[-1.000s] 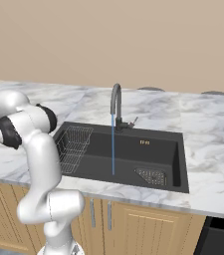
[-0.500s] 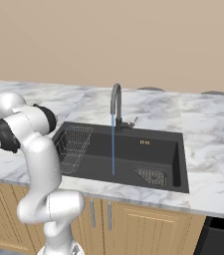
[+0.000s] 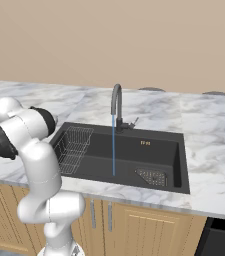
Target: Rinse each bowl for a few seconds and place them down in the sink or on the counter.
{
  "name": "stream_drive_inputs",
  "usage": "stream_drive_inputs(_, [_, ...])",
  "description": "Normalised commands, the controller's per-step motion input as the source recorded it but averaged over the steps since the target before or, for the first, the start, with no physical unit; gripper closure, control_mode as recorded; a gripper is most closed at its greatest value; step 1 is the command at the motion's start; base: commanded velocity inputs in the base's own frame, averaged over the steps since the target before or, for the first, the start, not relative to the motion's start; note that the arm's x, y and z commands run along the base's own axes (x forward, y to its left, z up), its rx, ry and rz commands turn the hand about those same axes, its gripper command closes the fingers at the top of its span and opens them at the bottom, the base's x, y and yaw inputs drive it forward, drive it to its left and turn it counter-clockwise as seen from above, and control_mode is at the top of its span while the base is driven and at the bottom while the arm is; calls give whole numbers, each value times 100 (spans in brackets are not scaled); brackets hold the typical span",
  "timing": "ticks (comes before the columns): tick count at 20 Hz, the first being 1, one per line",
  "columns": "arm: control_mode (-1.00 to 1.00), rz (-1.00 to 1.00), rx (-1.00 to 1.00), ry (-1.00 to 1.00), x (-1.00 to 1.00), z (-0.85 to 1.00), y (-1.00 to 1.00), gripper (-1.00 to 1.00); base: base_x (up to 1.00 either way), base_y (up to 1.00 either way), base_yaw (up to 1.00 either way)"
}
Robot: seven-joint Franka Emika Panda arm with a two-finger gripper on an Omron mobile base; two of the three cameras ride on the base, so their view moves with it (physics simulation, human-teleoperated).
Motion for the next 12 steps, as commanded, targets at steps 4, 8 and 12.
stream_drive_inputs(4, [-100,0,6,-5,0,-2,5,-100,0,0,0])
stream_drive_inputs(8, [-100,0,6,-3,4,-5,5,-100,0,0,0])
stream_drive_inputs(12, [-100,0,7,-1,6,-9,6,-100,0,0,0])
